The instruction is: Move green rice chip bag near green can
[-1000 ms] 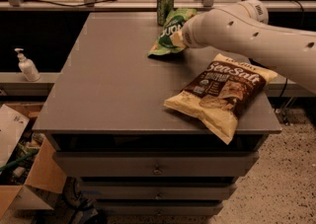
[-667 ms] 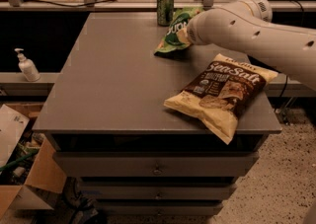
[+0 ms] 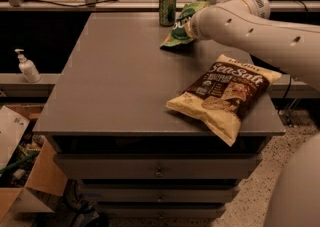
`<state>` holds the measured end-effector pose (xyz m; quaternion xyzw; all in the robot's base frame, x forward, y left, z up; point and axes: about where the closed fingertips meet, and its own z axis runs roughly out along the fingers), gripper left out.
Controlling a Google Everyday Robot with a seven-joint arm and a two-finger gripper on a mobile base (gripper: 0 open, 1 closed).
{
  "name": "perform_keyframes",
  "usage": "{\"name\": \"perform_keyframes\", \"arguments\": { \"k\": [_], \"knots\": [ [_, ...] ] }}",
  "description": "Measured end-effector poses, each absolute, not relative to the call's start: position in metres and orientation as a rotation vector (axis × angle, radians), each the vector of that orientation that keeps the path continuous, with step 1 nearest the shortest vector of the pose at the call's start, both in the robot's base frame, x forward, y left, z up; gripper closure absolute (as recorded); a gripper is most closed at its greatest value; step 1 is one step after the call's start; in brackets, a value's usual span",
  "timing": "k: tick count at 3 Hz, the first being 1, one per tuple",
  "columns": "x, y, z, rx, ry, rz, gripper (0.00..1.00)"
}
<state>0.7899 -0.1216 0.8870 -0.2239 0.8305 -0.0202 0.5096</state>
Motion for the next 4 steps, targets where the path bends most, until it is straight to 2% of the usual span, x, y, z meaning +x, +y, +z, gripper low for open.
{"name": "perform_keyframes", "arguments": {
  "k": [2,4],
  "knots": [
    [0.816,-0.108,0.879,-0.500,1.992,-0.033,1.00],
    [0.823,-0.103,0.874,-0.486,1.995,-0.033,0.59]
  ]
}}
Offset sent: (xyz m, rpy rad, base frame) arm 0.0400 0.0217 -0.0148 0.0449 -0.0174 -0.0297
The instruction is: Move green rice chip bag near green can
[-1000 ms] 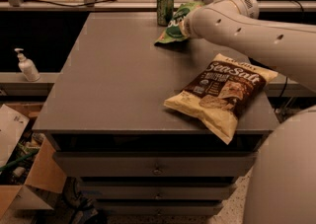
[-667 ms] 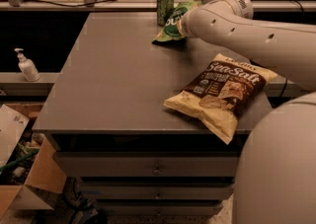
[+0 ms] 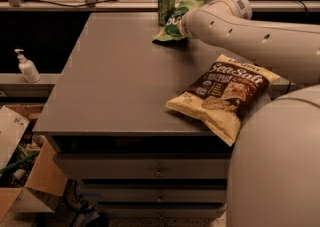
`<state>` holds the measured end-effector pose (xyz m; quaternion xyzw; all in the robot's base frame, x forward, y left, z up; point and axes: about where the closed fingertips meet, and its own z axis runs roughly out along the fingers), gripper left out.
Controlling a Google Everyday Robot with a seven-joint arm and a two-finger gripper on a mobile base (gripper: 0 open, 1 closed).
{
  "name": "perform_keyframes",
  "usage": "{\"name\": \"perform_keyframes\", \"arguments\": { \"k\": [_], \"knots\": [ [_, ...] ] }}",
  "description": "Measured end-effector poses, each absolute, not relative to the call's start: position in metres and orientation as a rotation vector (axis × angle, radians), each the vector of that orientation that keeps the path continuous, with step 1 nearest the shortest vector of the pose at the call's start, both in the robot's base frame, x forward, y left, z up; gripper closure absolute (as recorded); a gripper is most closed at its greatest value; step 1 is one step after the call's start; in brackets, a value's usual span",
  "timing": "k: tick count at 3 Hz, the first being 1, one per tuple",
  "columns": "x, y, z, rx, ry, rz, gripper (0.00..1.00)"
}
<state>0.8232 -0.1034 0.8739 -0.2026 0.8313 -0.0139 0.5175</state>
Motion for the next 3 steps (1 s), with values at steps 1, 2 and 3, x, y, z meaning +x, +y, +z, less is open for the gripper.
{"name": "perform_keyframes", "arguments": {
  "k": [1,2,3],
  "knots": [
    [0.8231,-0.0995,0.8721,-0.490,1.994,-0.026,0.35],
    [0.8235,-0.0940,0.8703,-0.498,1.993,-0.015,0.12],
    [0.8226,-0.0896,0.8689,-0.505,1.993,-0.001,0.00]
  ]
}}
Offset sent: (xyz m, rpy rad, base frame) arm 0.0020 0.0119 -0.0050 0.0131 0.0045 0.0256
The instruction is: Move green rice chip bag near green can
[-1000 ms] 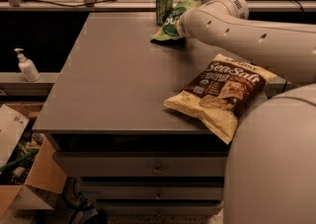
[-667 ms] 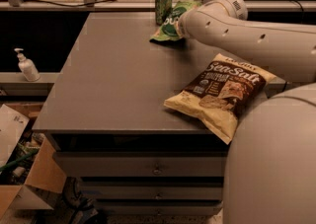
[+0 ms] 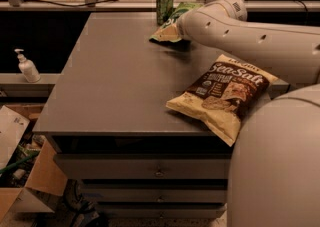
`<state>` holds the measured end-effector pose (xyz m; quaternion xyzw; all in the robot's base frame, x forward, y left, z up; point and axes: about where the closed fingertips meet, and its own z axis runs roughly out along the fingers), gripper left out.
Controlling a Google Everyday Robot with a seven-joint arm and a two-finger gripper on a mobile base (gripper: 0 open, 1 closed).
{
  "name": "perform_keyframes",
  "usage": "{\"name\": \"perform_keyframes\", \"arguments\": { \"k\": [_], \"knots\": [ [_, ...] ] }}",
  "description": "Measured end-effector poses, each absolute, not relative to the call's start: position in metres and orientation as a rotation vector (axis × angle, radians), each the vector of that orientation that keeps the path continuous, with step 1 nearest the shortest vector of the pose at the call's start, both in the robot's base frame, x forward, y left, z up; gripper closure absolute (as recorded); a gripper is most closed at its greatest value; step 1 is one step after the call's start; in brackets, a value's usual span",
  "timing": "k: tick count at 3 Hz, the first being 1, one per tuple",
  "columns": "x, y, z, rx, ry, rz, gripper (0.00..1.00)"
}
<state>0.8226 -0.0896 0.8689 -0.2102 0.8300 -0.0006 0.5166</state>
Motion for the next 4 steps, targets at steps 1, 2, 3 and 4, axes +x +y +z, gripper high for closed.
{"name": "perform_keyframes", "arguments": {
  "k": [1,2,3,4],
  "knots": [
    [0.815,-0.087,0.875,-0.515,1.982,0.010,0.00],
    [0.795,-0.090,0.889,-0.546,1.962,0.012,0.00],
    [0.765,-0.090,0.913,-0.591,1.929,0.039,0.00],
    [0.736,-0.091,0.934,-0.610,1.886,0.111,0.00]
  ]
}}
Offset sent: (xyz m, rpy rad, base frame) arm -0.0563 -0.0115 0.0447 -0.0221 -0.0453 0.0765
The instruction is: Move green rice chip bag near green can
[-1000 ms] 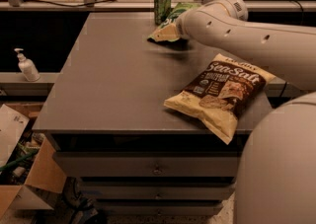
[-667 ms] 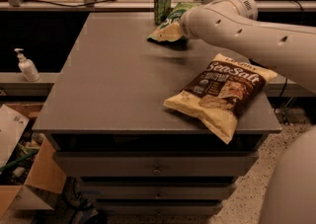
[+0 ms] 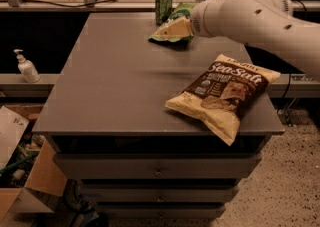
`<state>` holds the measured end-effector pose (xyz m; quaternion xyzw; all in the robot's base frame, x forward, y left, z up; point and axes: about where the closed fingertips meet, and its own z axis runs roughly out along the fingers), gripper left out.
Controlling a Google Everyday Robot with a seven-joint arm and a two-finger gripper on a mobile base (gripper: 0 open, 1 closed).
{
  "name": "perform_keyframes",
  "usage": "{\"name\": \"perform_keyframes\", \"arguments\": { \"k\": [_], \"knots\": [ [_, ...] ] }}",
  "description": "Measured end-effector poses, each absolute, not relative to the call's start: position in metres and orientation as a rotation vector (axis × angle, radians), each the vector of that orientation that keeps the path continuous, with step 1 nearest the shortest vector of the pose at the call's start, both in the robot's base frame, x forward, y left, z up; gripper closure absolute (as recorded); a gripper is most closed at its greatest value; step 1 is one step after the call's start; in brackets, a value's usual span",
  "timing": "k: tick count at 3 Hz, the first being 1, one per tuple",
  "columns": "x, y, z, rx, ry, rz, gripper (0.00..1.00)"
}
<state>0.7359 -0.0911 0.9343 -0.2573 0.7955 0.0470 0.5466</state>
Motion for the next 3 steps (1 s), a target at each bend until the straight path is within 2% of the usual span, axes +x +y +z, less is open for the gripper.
{"name": "perform_keyframes", "arguments": {
  "k": [1,3],
  "knots": [
    [0.719,-0.099,0.944,-0.587,1.853,0.229,0.00],
    [0.703,-0.100,0.955,-0.583,1.822,0.260,0.00]
  ]
}}
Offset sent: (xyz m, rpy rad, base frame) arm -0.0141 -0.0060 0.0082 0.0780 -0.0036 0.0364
